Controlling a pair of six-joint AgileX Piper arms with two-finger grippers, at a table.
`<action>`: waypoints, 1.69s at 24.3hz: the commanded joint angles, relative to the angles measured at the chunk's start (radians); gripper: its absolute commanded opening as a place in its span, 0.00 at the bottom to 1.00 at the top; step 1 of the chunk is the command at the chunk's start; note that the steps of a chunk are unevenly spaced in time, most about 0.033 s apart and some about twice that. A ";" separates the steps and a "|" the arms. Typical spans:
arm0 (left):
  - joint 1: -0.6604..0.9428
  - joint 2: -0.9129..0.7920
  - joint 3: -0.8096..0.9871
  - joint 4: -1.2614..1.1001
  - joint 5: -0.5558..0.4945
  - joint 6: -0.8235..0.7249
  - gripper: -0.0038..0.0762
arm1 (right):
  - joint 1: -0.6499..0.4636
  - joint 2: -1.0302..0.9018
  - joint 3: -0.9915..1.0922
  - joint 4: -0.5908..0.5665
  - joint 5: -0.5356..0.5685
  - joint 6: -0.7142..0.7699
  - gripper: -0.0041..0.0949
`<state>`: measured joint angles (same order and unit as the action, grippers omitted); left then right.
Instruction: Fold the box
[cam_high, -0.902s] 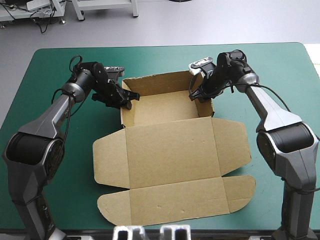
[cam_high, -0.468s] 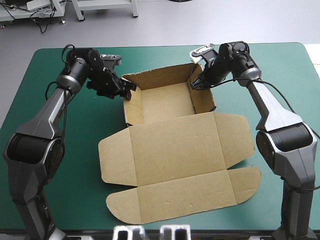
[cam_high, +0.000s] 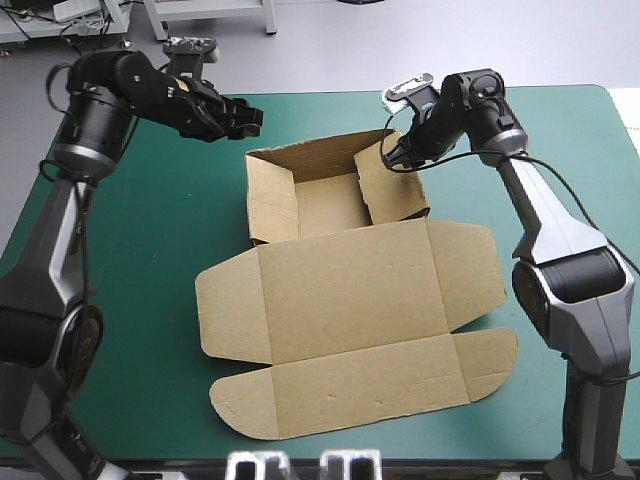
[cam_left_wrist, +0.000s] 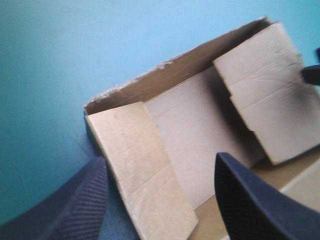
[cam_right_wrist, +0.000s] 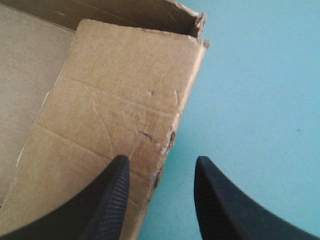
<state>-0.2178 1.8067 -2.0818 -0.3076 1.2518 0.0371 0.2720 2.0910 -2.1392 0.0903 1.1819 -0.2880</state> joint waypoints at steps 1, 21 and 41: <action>0.001 -0.169 -0.028 -0.083 0.044 0.043 0.56 | -0.006 -0.061 -0.031 0.006 0.003 0.000 0.45; 0.001 -1.163 0.886 -0.025 0.044 0.164 0.48 | -0.006 0.057 -0.031 0.074 0.064 -0.004 0.02; 0.001 -1.306 1.013 0.089 0.042 0.162 0.48 | -0.597 -0.112 -0.096 0.005 0.074 0.074 0.02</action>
<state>-0.2178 0.4888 -1.0462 -0.2139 1.2531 0.2023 -0.2665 2.0505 -2.2249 0.0582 1.2455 -0.2151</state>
